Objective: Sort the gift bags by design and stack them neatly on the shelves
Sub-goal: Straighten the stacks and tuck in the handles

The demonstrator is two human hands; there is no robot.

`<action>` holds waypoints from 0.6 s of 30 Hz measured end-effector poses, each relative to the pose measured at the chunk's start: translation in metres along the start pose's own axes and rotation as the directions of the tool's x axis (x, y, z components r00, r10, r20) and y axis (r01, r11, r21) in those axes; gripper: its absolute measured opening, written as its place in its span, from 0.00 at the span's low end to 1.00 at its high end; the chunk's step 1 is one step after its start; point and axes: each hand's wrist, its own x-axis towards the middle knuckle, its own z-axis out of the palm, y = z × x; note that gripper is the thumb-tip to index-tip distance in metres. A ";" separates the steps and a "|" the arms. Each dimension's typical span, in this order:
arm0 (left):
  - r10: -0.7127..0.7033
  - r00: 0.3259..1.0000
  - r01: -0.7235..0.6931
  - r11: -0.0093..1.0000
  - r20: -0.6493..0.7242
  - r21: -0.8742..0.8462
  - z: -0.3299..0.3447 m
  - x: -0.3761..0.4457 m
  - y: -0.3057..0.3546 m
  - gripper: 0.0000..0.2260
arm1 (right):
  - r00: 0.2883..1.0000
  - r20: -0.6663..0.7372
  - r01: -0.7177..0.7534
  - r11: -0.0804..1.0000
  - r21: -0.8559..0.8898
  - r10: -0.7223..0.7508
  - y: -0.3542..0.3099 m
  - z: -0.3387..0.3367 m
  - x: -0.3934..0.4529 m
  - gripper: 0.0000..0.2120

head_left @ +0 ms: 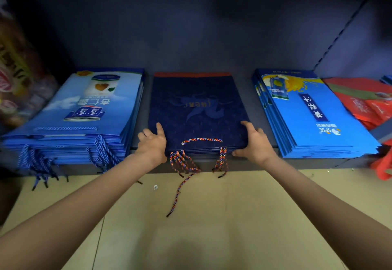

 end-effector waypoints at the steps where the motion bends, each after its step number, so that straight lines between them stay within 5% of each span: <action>1: -0.026 1.000 0.027 0.997 -0.013 0.069 0.001 0.001 -0.007 0.44 | 1.000 0.007 0.015 1.000 0.002 -0.015 -0.010 0.004 0.002 0.47; 9: 0.238 0.957 -0.087 0.779 -0.165 0.621 0.001 -0.005 -0.040 0.26 | 0.999 0.043 0.025 0.996 -0.081 -0.022 -0.032 0.019 0.001 0.45; 18: 0.254 0.953 -0.093 0.764 -0.165 0.639 -0.014 0.004 -0.040 0.35 | 0.985 0.148 0.118 0.966 -0.228 -0.086 -0.034 -0.004 0.006 0.41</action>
